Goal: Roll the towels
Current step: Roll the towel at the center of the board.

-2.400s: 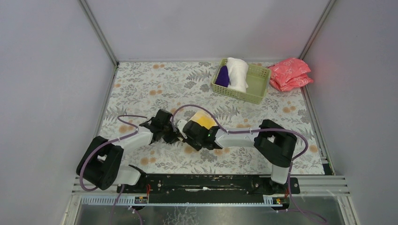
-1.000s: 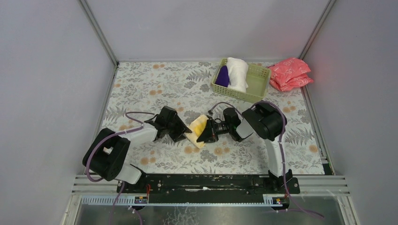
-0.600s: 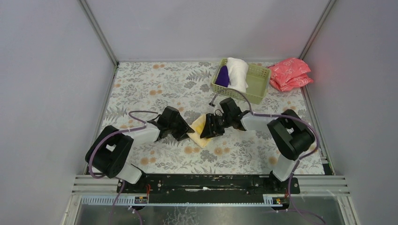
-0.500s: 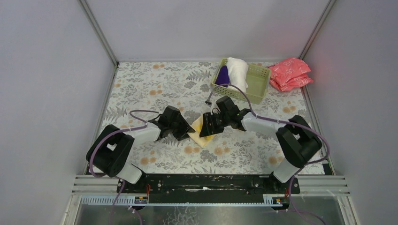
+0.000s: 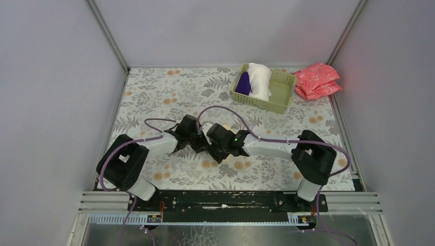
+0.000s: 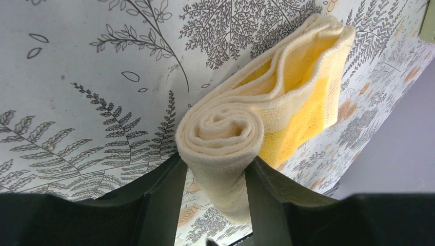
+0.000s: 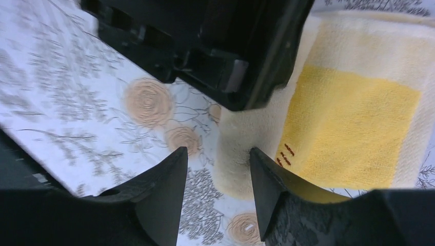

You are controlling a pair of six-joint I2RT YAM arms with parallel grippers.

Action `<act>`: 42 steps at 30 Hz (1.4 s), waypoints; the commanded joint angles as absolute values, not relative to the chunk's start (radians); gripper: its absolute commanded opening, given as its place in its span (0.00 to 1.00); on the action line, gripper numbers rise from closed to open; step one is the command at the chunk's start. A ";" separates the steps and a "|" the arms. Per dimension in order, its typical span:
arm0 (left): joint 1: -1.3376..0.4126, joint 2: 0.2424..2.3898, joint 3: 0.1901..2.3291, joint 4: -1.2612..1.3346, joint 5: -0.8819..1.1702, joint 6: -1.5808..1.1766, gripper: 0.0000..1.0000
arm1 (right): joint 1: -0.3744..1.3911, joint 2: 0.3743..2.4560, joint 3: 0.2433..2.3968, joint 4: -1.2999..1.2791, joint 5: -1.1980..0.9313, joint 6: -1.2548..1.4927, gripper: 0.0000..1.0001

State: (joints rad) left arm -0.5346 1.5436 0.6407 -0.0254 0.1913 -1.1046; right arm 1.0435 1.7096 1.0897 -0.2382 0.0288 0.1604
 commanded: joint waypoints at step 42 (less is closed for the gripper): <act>-0.522 1.152 0.461 -0.191 0.159 -1.151 0.84 | 0.636 2.044 0.823 0.719 -1.085 0.942 0.08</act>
State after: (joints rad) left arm -0.5163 1.0752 0.4374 -0.3202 0.1032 -1.1397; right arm 0.6670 2.0037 0.8555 0.5217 -0.9981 0.7563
